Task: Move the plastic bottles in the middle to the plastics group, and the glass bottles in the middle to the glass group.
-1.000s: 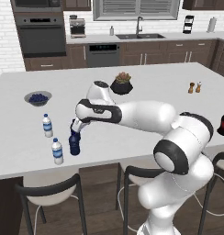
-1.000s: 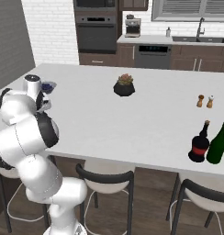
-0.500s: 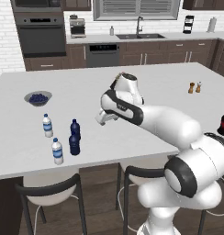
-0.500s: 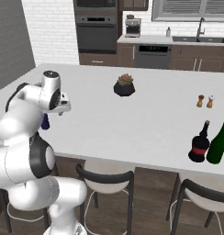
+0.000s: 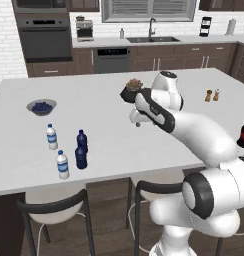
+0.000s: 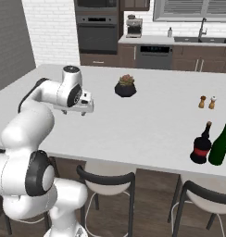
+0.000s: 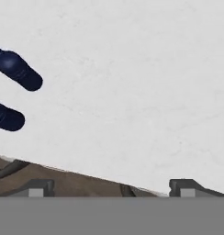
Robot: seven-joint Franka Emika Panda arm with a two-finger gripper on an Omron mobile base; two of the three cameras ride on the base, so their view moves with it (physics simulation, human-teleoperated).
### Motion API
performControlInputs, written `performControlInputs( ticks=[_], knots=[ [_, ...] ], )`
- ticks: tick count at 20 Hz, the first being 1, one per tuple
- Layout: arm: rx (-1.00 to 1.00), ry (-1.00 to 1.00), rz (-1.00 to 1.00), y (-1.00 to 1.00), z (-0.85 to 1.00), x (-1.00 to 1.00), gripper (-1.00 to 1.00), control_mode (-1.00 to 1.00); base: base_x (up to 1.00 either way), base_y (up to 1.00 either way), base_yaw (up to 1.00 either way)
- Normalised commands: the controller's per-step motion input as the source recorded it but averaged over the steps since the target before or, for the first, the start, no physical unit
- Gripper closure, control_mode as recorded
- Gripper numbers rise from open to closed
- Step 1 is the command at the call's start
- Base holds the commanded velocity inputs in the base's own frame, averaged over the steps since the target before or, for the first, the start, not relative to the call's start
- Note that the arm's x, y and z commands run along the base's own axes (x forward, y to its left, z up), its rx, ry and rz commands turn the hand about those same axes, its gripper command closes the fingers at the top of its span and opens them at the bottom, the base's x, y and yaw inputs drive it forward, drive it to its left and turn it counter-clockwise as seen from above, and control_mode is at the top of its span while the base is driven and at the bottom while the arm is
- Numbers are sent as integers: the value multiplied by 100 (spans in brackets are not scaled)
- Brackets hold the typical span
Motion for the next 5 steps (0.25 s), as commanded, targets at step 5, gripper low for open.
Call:
performControlInputs(
  ticks=[5],
  knots=[
    [-8, 0, -34, -88, 4, -18, -100, -100, 0, 0, 0]
  ],
)
